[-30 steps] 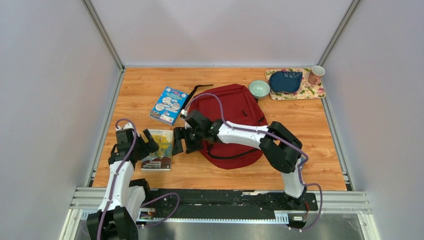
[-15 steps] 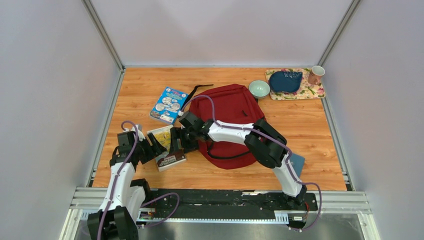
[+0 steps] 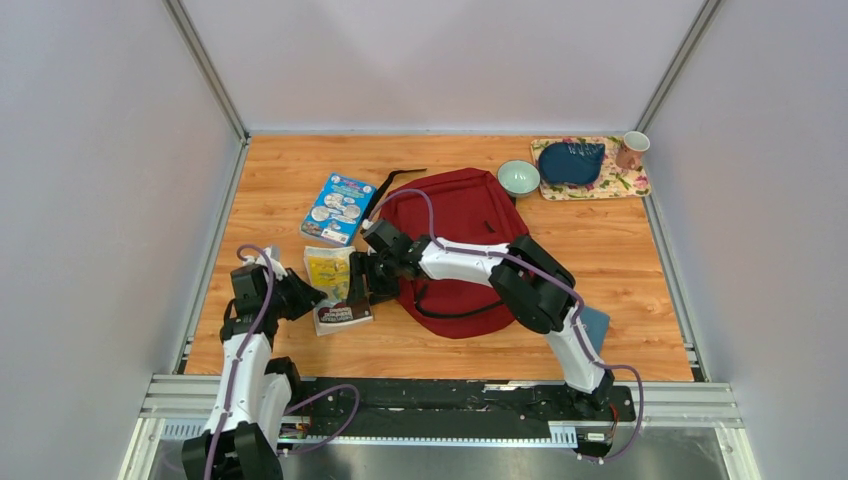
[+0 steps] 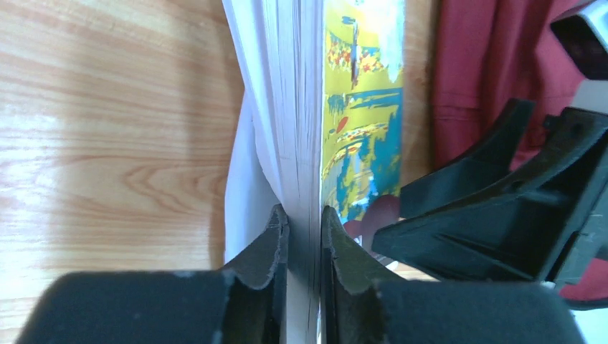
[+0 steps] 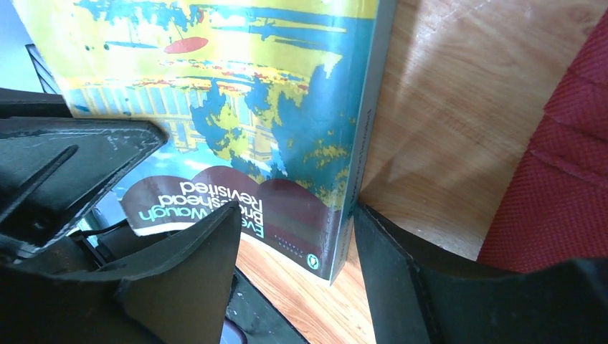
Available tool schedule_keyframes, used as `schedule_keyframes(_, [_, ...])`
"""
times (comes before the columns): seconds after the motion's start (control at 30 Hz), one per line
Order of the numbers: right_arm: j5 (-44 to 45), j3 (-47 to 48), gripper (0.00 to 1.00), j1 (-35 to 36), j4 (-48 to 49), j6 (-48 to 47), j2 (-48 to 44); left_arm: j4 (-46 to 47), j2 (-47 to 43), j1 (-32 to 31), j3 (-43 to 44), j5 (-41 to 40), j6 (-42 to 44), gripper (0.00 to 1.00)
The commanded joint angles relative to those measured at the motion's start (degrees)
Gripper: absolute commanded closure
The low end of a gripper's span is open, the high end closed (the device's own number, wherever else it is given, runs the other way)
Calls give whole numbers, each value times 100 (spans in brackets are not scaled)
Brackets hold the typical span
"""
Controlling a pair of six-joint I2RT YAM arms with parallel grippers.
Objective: Pack the student bag
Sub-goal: Pick up the book from the center of the board.
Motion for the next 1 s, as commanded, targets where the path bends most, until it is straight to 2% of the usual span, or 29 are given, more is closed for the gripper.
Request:
schedule_keyframes(0.0, [21,-130,35,121,438,14,25,-24,-89,-77,189,838,-205,93])
schedule_keyframes(0.03, [39,-174,34,104,429,-12,-18,-77,-89,-77,259,785,-169,100])
schedule_keyframes(0.27, [399,-630,23,-63,438,-407,-1080,-298,-465,-77,655,538,33,100])
schedule_keyframes(0.57, [768,-1518,18,-362,499,-662,-2776,493,-757,-77,1297,1513,-589,100])
schedule_keyframes(0.77, [172,-2300,15,-888,1061,-487,-3744,1844,-634,-77,1464,2708,-1625,100])
schedule_keyframes(0.87, [-163,-2573,14,-1082,1255,-416,-4157,3168,-573,-77,1368,3156,-2345,100])
schedule_keyframes(0.97, [-207,-2679,13,-1144,1238,-530,-4527,4094,-528,-104,1113,3412,-3197,100])
